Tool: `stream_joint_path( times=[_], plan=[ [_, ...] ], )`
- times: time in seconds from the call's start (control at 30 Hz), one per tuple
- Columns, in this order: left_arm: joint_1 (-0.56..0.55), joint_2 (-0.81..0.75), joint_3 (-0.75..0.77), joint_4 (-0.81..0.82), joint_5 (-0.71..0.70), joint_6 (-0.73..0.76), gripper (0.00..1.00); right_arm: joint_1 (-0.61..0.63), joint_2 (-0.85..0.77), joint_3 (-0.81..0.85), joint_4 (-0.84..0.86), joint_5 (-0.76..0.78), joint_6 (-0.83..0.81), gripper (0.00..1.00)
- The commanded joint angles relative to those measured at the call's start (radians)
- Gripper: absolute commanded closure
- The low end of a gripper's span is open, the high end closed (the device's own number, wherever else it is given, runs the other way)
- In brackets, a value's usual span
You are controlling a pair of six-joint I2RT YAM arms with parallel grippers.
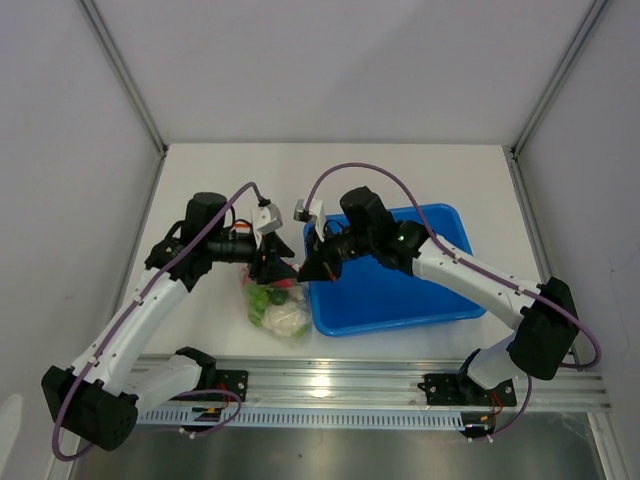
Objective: Place the food in the zip-top bag and seal the zipper
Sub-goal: Zip the zipper food storage bag at the center of the board.
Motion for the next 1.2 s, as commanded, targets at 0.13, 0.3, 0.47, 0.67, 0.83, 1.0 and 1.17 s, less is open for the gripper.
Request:
stream_joint_path(
  times=[0.13,0.3,0.47,0.67,0.83,1.0,1.17],
  plan=[
    [0.009,0.018,0.034,-0.016,0.039,0.071,0.56,-0.020,-0.021,0.046,0.004,-0.050,-0.032,1.00],
    [0.009,-0.027,-0.001,-0.002,-0.020,0.050,0.77,-0.029,-0.022,0.046,0.007,-0.048,-0.032,1.00],
    [0.007,-0.076,-0.026,-0.008,-0.120,0.001,0.99,-0.039,-0.024,0.043,0.015,-0.043,-0.024,1.00],
    [0.007,-0.113,-0.035,-0.023,-0.214,-0.094,0.99,-0.040,-0.015,0.045,0.049,-0.033,-0.001,1.00],
    [-0.008,-0.172,-0.100,0.007,-0.246,-0.162,1.00,-0.040,0.018,0.063,0.067,-0.048,0.001,1.00],
    [-0.013,-0.269,-0.133,0.046,-0.301,-0.260,0.99,-0.039,0.016,0.054,0.078,-0.068,0.019,0.79],
    [-0.019,-0.286,-0.106,0.037,-0.306,-0.300,0.99,-0.020,0.012,0.014,0.119,-0.068,0.040,0.58]
  ],
)
